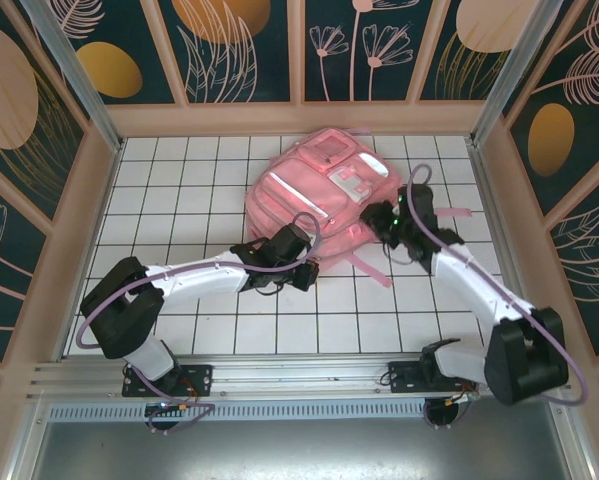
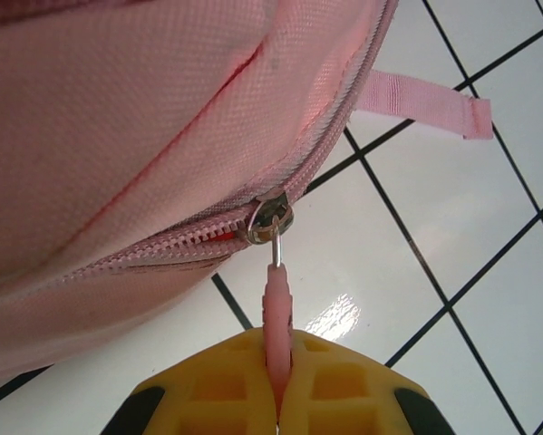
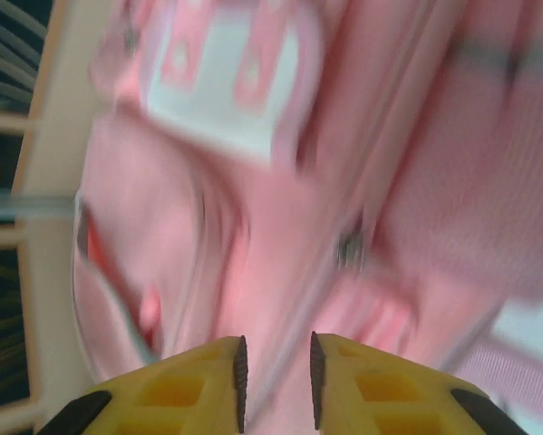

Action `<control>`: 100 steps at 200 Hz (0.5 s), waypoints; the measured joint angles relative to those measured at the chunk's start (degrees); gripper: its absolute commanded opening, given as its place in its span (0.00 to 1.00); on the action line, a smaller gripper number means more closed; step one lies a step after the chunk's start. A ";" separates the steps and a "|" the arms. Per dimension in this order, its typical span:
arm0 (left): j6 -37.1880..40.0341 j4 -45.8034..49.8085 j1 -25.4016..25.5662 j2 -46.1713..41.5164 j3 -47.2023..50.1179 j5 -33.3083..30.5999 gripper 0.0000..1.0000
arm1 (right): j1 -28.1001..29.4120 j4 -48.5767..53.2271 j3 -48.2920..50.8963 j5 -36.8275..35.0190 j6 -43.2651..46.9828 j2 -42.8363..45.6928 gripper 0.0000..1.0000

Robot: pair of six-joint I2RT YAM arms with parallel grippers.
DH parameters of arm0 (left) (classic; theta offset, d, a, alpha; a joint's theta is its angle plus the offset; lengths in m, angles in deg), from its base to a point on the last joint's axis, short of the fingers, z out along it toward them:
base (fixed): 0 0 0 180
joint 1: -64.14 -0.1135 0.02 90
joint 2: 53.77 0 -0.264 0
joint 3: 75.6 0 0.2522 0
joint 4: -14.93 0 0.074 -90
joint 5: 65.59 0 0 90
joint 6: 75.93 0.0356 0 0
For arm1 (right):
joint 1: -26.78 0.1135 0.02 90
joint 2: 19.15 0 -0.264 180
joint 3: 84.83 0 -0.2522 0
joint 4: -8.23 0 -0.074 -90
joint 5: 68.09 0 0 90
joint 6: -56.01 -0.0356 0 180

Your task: Pack books, pencil case, and school supplies into a backpack

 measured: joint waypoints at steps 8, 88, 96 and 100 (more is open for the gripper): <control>-0.13 0.07 0.00 0.04 -0.13 -0.13 0.00 | 1.90 -0.85 2.86 0.61 -2.64 1.64 0.30; -0.39 0.39 0.00 0.55 -0.44 -0.13 0.00 | 6.67 -16.65 16.26 2.38 -20.11 -1.11 0.32; -0.48 0.42 0.00 0.55 -0.48 -0.11 0.00 | 6.67 -18.53 16.39 2.38 -20.70 -2.05 0.32; -0.57 0.42 0.00 0.55 -0.52 -0.11 0.00 | 6.67 -19.30 16.44 2.38 -20.98 -2.38 0.32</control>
